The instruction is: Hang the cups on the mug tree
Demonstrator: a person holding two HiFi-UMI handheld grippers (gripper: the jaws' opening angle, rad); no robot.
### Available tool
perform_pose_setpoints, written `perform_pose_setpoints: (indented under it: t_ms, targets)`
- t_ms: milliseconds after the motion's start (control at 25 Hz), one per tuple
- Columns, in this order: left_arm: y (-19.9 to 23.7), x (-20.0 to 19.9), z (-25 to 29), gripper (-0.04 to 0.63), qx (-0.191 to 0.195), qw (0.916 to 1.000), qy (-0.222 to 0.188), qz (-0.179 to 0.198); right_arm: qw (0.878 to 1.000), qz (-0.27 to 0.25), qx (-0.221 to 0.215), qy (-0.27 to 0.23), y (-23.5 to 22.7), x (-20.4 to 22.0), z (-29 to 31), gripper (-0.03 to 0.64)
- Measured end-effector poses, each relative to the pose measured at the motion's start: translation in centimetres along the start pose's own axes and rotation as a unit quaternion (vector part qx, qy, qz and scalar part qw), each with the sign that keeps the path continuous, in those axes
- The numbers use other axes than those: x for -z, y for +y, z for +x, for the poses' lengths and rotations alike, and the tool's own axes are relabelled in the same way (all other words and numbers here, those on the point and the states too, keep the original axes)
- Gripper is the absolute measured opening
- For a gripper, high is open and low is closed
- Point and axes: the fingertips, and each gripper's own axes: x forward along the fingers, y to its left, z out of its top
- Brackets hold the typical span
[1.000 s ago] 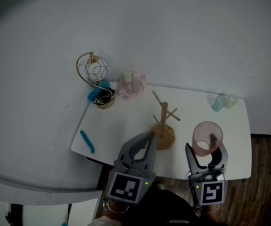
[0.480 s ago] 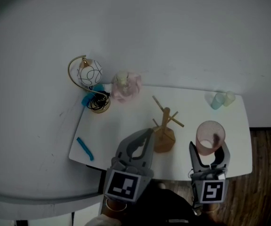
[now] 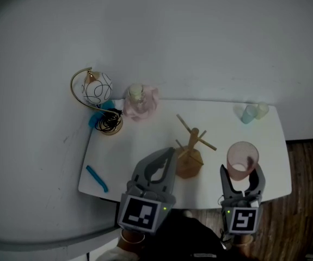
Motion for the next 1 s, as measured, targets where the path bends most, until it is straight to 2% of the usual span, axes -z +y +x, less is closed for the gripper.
perform_pose_setpoints:
  t_ms: [480,1000]
  targets:
    - [2.1,1.3,0.4,0.008,0.013,0.9997,0.011,-0.015,0.998,-0.013,0.033,0.049,0.1,2.3,0.3,0.336]
    - [3.2,2.5,0.1,0.008,0.017,0.9992,0.019,-0.031,0.994,-0.05,0.037,0.09,1.0,3.9,0.2,0.336]
